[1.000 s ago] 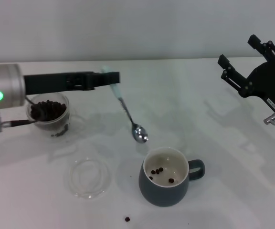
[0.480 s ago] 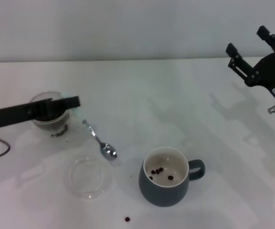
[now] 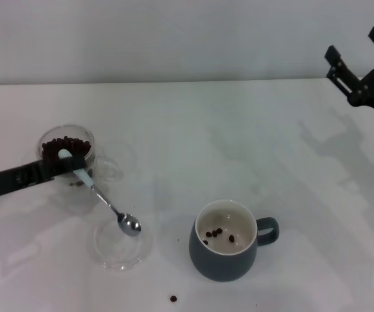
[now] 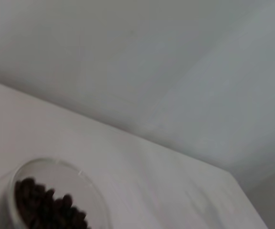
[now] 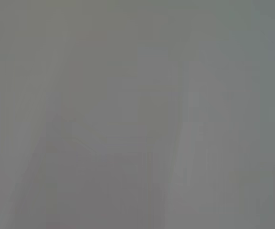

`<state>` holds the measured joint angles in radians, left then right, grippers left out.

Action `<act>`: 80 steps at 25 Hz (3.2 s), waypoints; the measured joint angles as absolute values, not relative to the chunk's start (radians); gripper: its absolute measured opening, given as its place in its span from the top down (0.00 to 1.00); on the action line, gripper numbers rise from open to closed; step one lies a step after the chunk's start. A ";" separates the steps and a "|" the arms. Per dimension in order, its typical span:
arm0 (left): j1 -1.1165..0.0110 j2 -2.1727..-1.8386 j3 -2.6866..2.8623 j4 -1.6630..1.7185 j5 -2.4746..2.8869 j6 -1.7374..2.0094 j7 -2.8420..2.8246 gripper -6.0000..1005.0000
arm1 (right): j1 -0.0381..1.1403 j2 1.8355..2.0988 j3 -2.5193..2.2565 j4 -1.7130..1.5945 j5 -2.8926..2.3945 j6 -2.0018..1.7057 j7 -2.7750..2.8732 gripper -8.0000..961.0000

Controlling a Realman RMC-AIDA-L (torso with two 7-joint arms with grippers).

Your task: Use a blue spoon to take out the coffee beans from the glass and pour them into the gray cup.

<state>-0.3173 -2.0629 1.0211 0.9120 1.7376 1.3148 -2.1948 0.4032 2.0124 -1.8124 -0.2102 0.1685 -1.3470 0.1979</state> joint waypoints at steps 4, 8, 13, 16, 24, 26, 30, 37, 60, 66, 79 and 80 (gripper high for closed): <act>-0.312 -2.064 1.018 0.877 1.736 1.313 -2.167 0.85 | 0.400 2.011 -1.806 -0.210 0.190 -1.348 0.198 0.12; -0.315 -2.064 1.008 0.840 1.735 1.313 -2.148 0.85 | 0.399 2.011 -1.799 -0.210 0.191 -1.350 0.198 0.12; -0.307 -2.065 1.002 0.829 1.735 1.311 -2.142 0.86 | 0.399 2.011 -1.799 -0.210 0.192 -1.353 0.198 0.12; -0.307 -2.065 0.996 0.820 1.735 1.311 -2.137 0.86 | 0.396 2.011 -1.799 -0.216 0.192 -1.354 0.198 0.12; -0.312 -2.064 0.971 0.775 1.738 1.305 -2.114 0.86 | 0.395 2.011 -1.799 -0.219 0.192 -1.353 0.199 0.12; -0.321 -2.063 0.970 0.751 1.739 1.300 -2.106 0.86 | 0.396 2.011 -1.799 -0.219 0.192 -1.353 0.199 0.12; -0.340 -2.065 0.969 0.710 1.743 1.282 -2.094 0.86 | 0.397 2.011 -1.802 -0.219 0.192 -1.353 0.200 0.12; -0.359 -2.064 0.969 0.669 1.744 1.281 -2.084 0.86 | 0.396 2.011 -1.806 -0.220 0.188 -1.355 0.213 0.12; -0.368 -2.057 0.945 0.548 1.736 1.281 -2.070 0.49 | 0.392 2.011 -1.812 -0.221 0.179 -1.382 0.213 0.12; -0.358 -2.052 0.918 0.529 1.736 1.281 -2.069 0.41 | 0.391 2.011 -1.812 -0.221 0.179 -1.383 0.213 0.12; -0.295 -2.027 0.847 0.535 1.741 1.248 -2.021 0.37 | 0.394 2.011 -1.824 -0.221 0.178 -1.383 0.213 0.12; -0.290 -2.026 0.826 0.539 1.740 1.251 -2.002 0.37 | 0.394 2.011 -1.824 -0.221 0.178 -1.383 0.213 0.12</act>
<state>-0.2895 -2.0264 0.8257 0.5387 1.7399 1.2511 -2.0018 0.3942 2.0110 -1.8239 -0.2209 0.1779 -1.3829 0.2133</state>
